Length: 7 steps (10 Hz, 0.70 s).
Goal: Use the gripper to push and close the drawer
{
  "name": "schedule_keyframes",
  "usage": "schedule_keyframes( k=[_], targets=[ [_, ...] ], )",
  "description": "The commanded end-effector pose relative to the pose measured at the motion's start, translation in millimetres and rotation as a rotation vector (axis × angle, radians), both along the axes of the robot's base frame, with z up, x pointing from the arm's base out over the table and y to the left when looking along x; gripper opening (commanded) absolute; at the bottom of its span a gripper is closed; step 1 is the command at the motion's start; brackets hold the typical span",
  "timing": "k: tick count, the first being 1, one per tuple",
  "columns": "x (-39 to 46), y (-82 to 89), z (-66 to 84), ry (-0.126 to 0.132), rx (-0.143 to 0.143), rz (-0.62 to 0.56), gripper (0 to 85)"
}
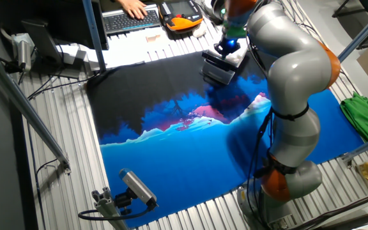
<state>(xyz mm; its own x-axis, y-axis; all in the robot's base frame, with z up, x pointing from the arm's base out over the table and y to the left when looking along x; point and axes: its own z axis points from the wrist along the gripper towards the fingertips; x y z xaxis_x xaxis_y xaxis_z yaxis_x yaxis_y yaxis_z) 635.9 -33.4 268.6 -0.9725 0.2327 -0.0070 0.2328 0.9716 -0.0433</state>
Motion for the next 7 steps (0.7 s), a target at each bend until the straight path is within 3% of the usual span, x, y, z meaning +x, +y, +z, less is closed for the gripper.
schedule_keyframes(
  k=[1,4,7],
  targets=[
    [-0.6,-4.0,5.5,0.0,0.001,0.005,0.0],
    [-6.7,-3.9,15.8,-0.039,-0.012,-0.015,0.0],
    [-12.7,12.7,25.4,-0.049,-0.017,-0.075,0.0]
  ],
)
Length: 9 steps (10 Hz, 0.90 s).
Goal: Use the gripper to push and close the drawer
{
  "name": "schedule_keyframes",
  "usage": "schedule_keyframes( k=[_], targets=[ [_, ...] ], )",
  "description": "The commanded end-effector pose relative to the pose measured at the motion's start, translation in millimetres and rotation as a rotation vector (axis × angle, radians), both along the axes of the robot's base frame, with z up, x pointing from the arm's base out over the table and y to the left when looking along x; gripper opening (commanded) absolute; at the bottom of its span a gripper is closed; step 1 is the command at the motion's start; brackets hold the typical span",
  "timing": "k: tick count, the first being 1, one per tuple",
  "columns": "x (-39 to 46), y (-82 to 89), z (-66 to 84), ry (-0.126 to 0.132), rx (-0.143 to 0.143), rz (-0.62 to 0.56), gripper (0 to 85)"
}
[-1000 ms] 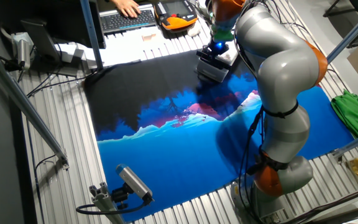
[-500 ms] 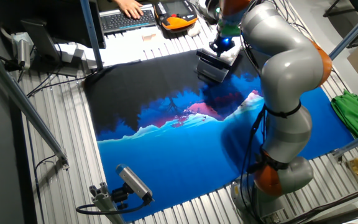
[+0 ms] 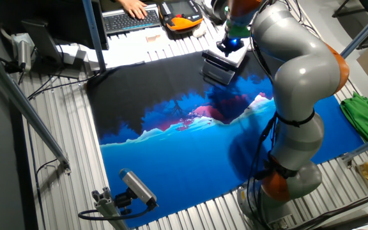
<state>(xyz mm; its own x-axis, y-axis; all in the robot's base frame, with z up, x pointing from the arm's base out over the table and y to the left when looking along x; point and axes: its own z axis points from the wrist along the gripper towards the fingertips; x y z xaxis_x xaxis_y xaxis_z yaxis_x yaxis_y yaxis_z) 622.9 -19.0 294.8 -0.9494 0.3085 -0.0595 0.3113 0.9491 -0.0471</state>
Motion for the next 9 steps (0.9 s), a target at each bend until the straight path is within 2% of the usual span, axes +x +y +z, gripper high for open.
schedule_keyframes(
  k=[1,3,4,7,8,9],
  targets=[
    [-0.8,3.8,1.4,-0.001,-0.007,-0.009,0.0],
    [-2.1,4.5,2.3,-0.008,-0.01,-0.005,0.0],
    [-1.2,2.0,3.2,0.025,0.0,0.049,0.0],
    [-0.8,2.3,4.8,0.102,0.064,0.054,0.0],
    [-1.0,2.5,4.8,0.114,0.09,0.05,0.0],
    [-1.5,2.5,5.2,0.113,0.085,0.054,0.0]
  ],
)
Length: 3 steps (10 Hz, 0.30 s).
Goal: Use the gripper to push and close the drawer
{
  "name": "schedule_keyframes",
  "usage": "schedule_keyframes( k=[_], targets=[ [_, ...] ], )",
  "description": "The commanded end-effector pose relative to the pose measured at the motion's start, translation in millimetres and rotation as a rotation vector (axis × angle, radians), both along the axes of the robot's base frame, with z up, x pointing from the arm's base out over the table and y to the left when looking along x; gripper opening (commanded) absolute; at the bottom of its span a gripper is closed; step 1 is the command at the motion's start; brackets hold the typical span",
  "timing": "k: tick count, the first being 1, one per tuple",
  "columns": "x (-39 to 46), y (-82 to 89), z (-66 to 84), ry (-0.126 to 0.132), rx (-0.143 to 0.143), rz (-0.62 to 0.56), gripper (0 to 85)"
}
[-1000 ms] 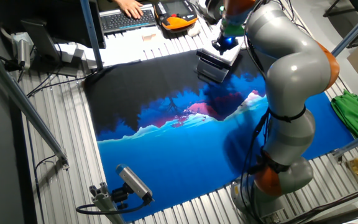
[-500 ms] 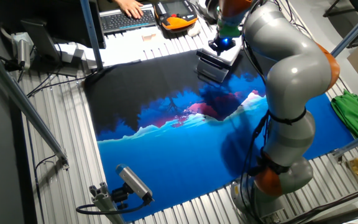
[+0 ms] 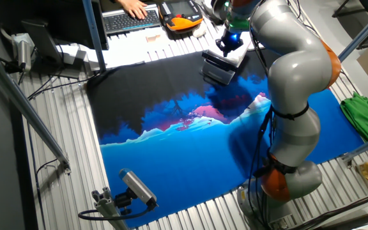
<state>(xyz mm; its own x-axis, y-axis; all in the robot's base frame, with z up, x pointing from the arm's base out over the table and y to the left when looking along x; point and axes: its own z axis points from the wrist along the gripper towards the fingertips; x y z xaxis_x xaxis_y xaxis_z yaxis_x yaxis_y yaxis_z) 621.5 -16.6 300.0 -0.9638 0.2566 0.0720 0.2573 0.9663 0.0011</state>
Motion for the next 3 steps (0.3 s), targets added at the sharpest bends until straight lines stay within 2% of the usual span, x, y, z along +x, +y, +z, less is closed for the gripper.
schedule_keyframes(
  k=[1,3],
  targets=[
    [0.2,-0.6,0.0,-0.001,-0.002,0.0,0.0],
    [0.1,-0.7,-0.3,-0.001,-0.002,0.0,0.0]
  ],
)
